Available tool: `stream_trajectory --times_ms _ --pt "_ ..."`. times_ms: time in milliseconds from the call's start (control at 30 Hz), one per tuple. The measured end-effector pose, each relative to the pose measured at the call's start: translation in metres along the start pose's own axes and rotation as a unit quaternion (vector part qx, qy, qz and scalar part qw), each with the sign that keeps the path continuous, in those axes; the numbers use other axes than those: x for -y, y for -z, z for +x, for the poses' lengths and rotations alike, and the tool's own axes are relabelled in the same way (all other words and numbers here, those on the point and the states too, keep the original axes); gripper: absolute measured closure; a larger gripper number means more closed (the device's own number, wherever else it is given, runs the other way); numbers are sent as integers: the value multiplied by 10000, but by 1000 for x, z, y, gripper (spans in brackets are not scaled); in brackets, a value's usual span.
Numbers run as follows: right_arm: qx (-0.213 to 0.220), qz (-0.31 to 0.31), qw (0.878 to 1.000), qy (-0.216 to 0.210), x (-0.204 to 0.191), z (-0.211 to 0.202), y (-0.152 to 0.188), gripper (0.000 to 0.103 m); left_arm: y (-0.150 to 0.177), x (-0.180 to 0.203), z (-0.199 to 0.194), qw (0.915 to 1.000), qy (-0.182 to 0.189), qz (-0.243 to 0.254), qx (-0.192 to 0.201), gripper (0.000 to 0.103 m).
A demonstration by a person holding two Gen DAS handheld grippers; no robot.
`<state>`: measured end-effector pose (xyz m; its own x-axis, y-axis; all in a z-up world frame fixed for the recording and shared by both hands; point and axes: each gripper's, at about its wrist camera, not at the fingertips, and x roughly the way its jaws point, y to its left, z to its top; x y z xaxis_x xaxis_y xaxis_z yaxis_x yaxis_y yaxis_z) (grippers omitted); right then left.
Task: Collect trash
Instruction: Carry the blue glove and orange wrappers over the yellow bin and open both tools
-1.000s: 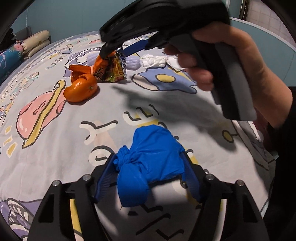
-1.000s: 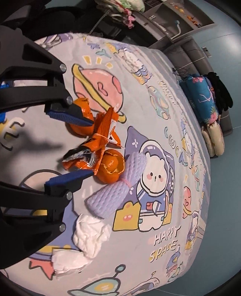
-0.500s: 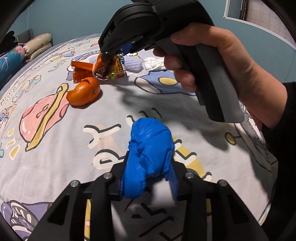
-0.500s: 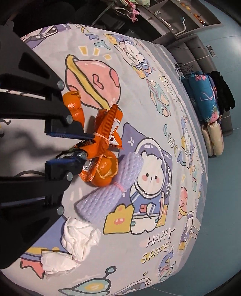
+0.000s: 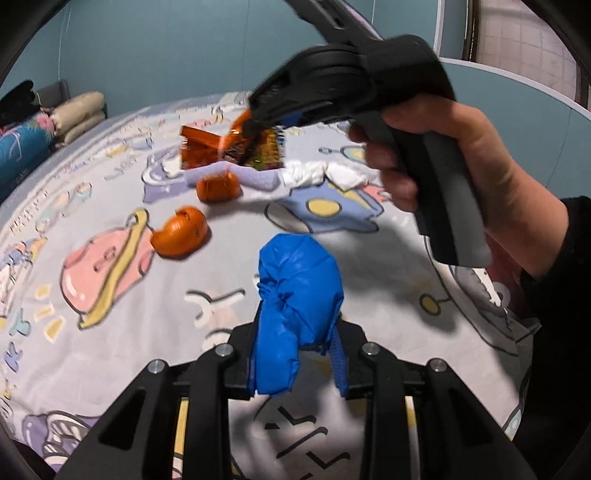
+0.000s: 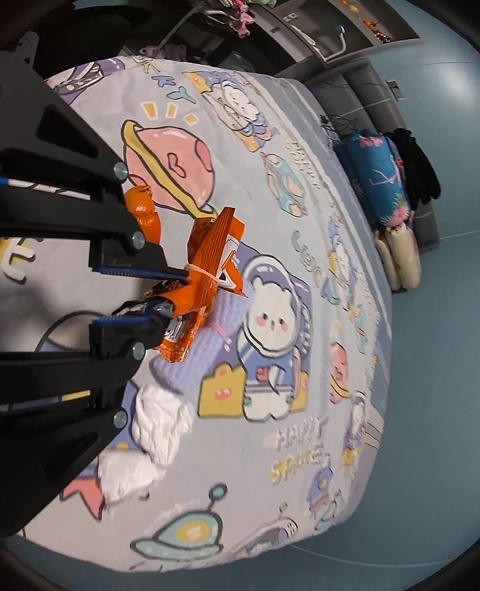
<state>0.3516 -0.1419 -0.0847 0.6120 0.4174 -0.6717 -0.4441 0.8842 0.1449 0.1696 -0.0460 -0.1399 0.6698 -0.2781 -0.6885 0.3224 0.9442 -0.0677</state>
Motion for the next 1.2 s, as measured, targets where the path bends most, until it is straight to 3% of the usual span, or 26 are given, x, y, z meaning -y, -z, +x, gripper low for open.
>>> stream_trajectory --times_ms 567,933,1200 --pt "734 146 9938 823 34 -135 2 88 -55 20 -60 9947 -449 211 897 75" --pt "1103 444 9833 1381 74 -223 31 88 -98 59 -83 9916 -237 275 1243 75" --pt "1286 740 9724 1800 108 -279 60 88 -117 107 -83 9897 -30 520 1332 75"
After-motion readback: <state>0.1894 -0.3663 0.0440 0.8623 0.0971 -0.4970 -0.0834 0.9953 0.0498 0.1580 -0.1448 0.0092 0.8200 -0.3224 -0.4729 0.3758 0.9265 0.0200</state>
